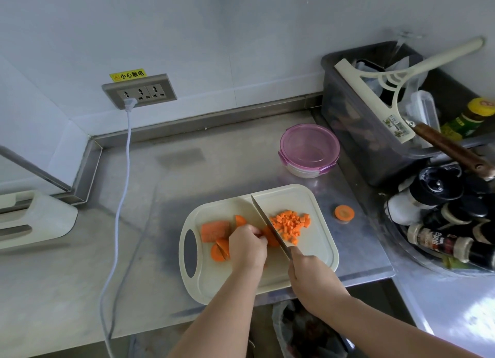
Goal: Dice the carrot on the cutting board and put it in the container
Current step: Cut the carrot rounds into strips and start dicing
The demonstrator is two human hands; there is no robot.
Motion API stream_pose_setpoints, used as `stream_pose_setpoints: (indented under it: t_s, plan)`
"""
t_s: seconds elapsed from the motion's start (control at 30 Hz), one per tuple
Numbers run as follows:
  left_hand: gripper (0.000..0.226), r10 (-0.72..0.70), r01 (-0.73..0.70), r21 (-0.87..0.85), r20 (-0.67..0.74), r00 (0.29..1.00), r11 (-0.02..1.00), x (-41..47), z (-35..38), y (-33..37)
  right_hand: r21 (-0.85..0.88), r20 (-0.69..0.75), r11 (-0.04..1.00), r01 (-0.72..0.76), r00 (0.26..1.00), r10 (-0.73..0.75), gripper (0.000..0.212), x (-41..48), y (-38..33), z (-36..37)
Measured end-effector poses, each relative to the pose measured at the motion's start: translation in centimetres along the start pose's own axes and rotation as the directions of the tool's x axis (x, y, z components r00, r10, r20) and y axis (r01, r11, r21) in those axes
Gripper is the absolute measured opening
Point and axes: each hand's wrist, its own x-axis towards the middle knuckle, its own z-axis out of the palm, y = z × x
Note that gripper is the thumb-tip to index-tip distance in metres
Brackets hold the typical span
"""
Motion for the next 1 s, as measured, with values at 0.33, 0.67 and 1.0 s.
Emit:
stream_pose_setpoints:
  t_s: [0.33,0.67,1.0]
  plan:
    - [0.018,-0.062,0.067,-0.097,0.056,0.997,0.993,0.5,0.2,-0.4,0.087,-0.007,0.996,0.002,1.000,-0.001,0.028,-0.5,-0.3,-1.2]
    - [0.001,-0.104,0.125,-0.237,0.101,0.989,0.963,0.5,0.3,-0.5,-0.020,-0.094,1.000,-0.011,0.996,0.009,0.040,-0.8,-0.7,-1.9]
    - [0.008,-0.028,0.045,-0.174,0.101,0.995,0.984,0.0,-0.1,-0.3,-0.010,-0.027,1.000,-0.025,0.999,0.025,0.029,-1.4,-1.8,-2.3]
